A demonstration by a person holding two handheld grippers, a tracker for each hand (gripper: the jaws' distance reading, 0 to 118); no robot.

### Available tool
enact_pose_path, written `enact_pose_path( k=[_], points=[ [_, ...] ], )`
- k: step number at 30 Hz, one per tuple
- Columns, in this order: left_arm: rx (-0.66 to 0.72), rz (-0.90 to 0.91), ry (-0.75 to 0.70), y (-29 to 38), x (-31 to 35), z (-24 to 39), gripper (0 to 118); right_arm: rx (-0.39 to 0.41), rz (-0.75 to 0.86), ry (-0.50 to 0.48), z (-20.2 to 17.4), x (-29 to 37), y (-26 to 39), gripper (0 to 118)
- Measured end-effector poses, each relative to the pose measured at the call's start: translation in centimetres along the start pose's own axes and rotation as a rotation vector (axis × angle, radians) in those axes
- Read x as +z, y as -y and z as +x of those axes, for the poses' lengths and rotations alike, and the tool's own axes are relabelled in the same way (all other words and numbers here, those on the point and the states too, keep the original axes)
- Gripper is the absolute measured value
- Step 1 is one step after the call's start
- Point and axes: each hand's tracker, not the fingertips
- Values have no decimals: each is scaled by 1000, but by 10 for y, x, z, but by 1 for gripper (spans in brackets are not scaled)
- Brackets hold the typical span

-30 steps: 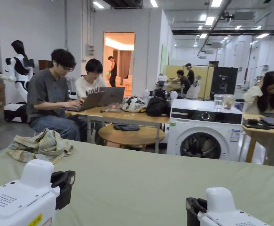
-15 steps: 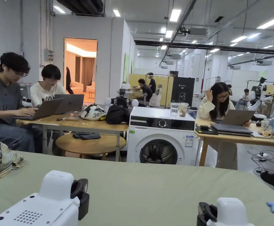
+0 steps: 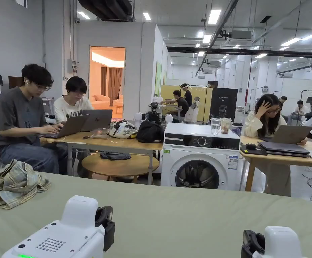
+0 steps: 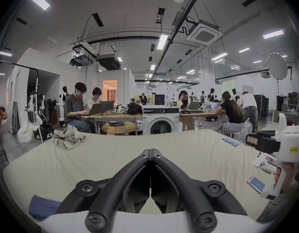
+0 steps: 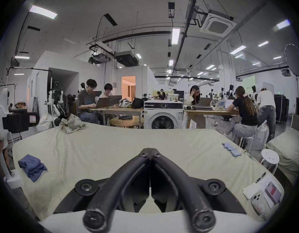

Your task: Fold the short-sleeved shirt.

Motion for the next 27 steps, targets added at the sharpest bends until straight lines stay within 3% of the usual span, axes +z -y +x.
enact_pose_path(
  k=[4, 5, 6, 7, 9, 11, 14, 27],
  points=[
    [-13, -11, -15, -1, 0, -1, 0, 5, 14, 2, -2, 1, -2, 2],
    [-17, -12, -16, -2, 1, -1, 9, 7, 25, 1, -2, 3, -2, 16],
    [-18, -3, -21, -1, 2, -2, 35, 6, 31, -5, -2, 3, -2, 44],
    [-19, 3, -21, -2, 3, -3, 53, 1, 32, -6, -2, 4, -2, 61],
    [-18, 3, -22, -3, 4, -3, 88, 6, 36, -2, -3, 5, -2, 84],
    [-11, 26, -25, -2, 7, -3, 100, 15, 43, 1, -4, 7, -2, 97],
    [-19, 42, -34, -3, 10, -2, 102, 14, 56, -2, -4, 10, -1, 106],
    [-37, 53, -32, -1, 16, 1, 102, 39, 54, 33, -11, 15, 0, 106]
  ],
)
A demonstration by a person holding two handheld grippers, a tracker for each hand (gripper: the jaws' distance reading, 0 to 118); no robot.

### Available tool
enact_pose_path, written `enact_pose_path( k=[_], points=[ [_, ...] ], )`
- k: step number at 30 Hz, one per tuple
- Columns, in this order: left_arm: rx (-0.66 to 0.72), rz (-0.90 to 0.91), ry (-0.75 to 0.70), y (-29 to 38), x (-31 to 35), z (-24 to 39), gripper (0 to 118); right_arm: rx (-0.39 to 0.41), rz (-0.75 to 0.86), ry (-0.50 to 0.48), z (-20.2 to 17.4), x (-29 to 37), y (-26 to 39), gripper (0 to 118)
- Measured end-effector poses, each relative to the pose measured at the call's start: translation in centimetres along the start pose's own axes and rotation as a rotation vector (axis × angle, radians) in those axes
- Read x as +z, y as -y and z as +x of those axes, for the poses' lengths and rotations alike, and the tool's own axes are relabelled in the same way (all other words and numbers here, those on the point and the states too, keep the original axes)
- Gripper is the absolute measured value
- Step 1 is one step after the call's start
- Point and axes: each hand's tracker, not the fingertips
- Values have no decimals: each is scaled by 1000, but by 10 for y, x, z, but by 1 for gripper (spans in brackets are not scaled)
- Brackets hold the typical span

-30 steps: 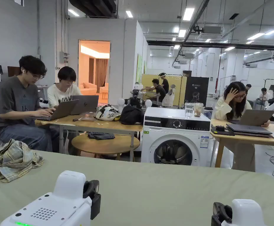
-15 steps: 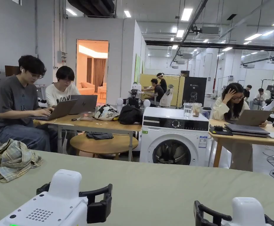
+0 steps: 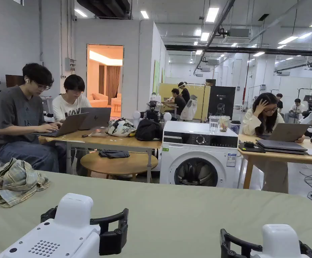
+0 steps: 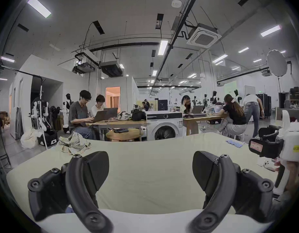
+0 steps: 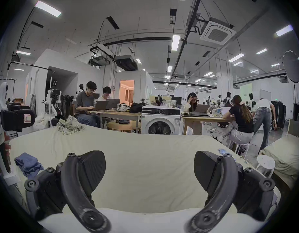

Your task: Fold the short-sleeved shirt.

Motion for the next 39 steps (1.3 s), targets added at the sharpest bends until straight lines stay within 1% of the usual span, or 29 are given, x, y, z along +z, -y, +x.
enact_pose_path(
  k=[6, 9, 15, 16, 19, 20, 23, 25, 26, 27, 29, 31, 33, 37, 39],
  points=[
    [15, 3, 8, 1, 0, 2, 102, 47, 0, 1, -7, 3, -1, 106],
    [29, 16, 47, 4, 4, 5, 102, 20, -6, -1, -11, 5, -1, 106],
    [35, 9, 48, 4, 7, 8, 102, -20, -30, -1, -14, 5, 0, 107],
    [43, 10, 52, 4, 8, 7, 102, -42, -35, -6, -14, 5, 1, 106],
    [63, 12, 60, 4, 9, 6, 102, -145, -49, -82, -9, 4, 3, 107],
    [64, 11, 61, 4, 9, 6, 102, -171, -60, -88, -8, 4, 3, 107],
    [59, 9, 59, 4, 10, 6, 102, -209, -75, -62, -9, 5, 1, 107],
    [58, 5, 63, 4, 11, 6, 102, -263, -111, 16, -10, 5, -3, 107],
    [61, 4, 63, 4, 11, 5, 102, -292, -126, 34, -9, 4, -5, 107],
    [64, 4, 63, 4, 11, 5, 102, -320, -151, 39, -7, 3, -7, 107],
    [72, 3, 60, 3, 12, 4, 102, -389, -208, 12, -3, -1, -13, 107],
    [99, -2, 61, 3, 12, 3, 102, -433, -266, -8, 3, -2, -17, 107],
    [99, -2, 60, 3, 13, 3, 102, -445, -253, -33, 8, -1, -17, 107],
    [91, -10, 60, 4, 13, 4, 102, -412, -237, 9, 7, 1, -16, 107],
    [90, -14, 63, 5, 12, 5, 102, -406, -240, 10, 8, 1, -15, 107]
  ],
)
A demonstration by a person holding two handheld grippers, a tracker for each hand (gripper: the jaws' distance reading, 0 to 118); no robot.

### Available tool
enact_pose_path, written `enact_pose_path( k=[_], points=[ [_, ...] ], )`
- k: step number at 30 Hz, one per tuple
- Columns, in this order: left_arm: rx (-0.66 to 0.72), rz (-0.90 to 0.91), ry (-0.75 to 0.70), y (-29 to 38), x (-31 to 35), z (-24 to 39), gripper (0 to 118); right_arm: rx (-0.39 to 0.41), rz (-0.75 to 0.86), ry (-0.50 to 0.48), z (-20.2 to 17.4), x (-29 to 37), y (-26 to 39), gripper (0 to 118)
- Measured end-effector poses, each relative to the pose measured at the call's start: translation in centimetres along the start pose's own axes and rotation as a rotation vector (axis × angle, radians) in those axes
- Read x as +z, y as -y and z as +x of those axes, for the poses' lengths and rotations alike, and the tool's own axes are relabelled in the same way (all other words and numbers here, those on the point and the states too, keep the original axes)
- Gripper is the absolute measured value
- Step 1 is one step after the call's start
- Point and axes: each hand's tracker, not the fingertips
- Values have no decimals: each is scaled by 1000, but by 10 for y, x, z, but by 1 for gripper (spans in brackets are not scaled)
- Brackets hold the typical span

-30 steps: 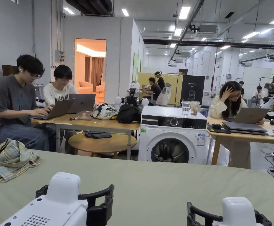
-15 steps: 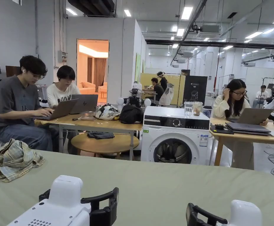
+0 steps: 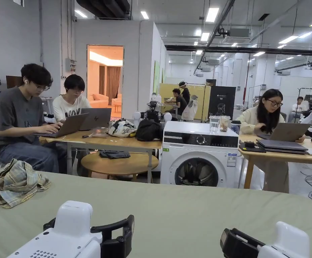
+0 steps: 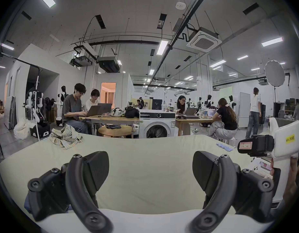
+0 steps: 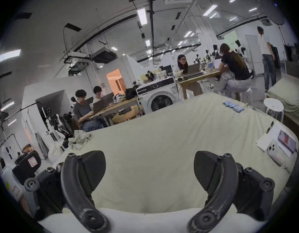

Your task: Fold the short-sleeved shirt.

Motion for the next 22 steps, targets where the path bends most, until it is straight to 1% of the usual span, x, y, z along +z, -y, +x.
enact_pose_path(
  k=[6, 8, 9, 11, 13, 18, 22],
  points=[
    [-8, -6, 10, 3, -1, 4, 102, -2, -6, -47, 1, 1, 3, 107],
    [-18, -10, 9, 3, -2, 5, 102, 19, 7, -53, 0, 2, 6, 107],
    [-21, -9, 10, 3, -2, 5, 102, 29, 19, -48, -1, 2, 7, 107],
    [-24, -9, 10, 3, -1, 6, 102, 30, 49, 6, -5, 2, 8, 107],
    [-20, -10, 10, 3, -1, 6, 102, 40, 27, 27, -6, 1, 6, 107],
    [-17, -15, 9, 4, -1, 4, 102, 72, 12, 10, -7, 0, 7, 107],
    [-10, -26, 11, 6, -2, 5, 102, 93, 6, 35, -12, -1, 11, 107]
  ],
)
